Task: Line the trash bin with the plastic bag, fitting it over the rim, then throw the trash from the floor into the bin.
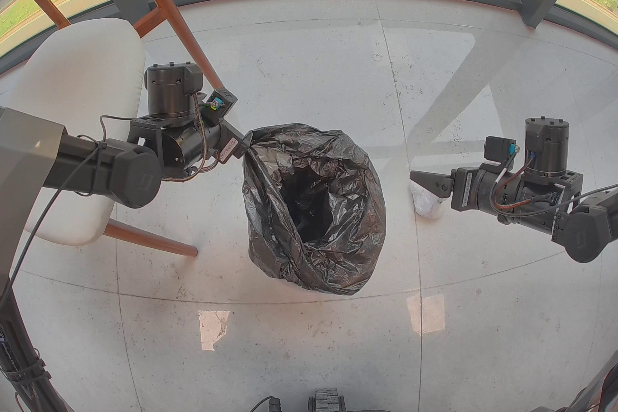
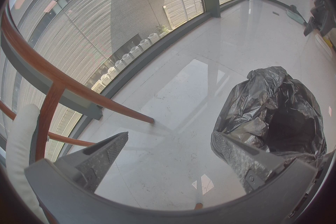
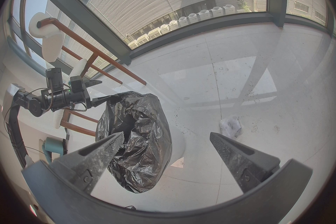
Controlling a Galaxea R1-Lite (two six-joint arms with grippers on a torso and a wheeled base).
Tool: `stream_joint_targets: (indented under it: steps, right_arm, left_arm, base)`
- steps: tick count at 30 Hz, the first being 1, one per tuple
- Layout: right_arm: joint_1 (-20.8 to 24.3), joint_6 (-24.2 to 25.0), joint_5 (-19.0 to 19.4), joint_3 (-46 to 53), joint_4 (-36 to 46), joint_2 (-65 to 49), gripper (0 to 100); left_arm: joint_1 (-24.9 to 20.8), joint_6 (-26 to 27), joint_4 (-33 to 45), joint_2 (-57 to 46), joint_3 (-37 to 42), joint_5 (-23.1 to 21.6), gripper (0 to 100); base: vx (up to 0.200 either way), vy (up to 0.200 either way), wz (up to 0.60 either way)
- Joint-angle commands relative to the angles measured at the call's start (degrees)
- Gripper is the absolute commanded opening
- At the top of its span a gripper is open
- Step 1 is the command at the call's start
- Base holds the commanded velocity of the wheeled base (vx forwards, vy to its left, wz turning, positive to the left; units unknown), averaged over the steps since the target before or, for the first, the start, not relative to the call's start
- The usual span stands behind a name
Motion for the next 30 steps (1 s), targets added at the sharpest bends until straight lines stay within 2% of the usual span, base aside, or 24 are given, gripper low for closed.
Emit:
stream_joint_targets:
  steps: [1,5,10,16,21,22,24,25,26,28,30]
  right_arm:
    - [0.0,0.0,0.0,0.7,0.0,-0.7,100]
    - [0.0,-0.1,0.0,1.4,0.0,-0.8,100]
    - [0.0,-0.1,0.0,1.5,0.0,-0.7,100]
    - [0.0,-0.1,0.0,1.7,0.0,-0.7,100]
    - [0.0,-0.1,0.0,2.2,0.0,-0.8,100]
    - [0.0,-0.1,0.0,2.2,0.0,-0.8,100]
    - [0.0,-0.1,0.0,2.2,0.0,-0.8,100]
    - [0.0,-0.1,0.0,2.2,0.0,-0.8,100]
    - [0.0,-0.1,0.0,2.2,0.0,-0.8,100]
    - [0.0,-0.1,0.0,2.2,0.0,-0.7,100]
    - [0.0,-0.1,0.0,2.2,0.0,-0.7,100]
  left_arm:
    - [0.2,0.1,1.1,-0.8,0.6,-0.3,100]
    - [0.4,0.4,4.8,-2.8,0.7,0.0,100]
    - [0.2,-0.1,4.6,-2.8,0.3,0.2,100]
    - [-4.6,-12.4,5.7,-3.3,2.3,0.9,100]
    - [-7.9,-19.5,8.2,-3.9,2.5,2.8,100]
    - [-10.3,-24.8,10.7,-4.8,2.5,3.9,100]
    - [-12.7,-30.1,14.2,-5.2,2.3,5.8,100]
    - [-12.9,-30.6,14.4,-5.2,2.3,6.0,100]
    - [-14.6,-35.9,19.1,-5.9,2.4,8.0,100]
    - [-15.1,-39.5,23.8,-6.5,2.4,9.5,100]
    - [-15.1,-40.8,26.2,-6.6,2.0,11.3,100]
  base:
    - [0.0,0.0,0.0]
    - [0.0,0.0,0.0]
    - [0.0,0.0,0.0]
    - [0.0,0.0,0.0]
    - [0.0,0.0,0.0]
    - [0.0,0.0,0.0]
    - [0.0,0.0,0.0]
    - [0.0,0.0,0.0]
    - [0.0,0.0,0.0]
    - [0.0,0.0,0.0]
    - [0.0,0.0,0.0]
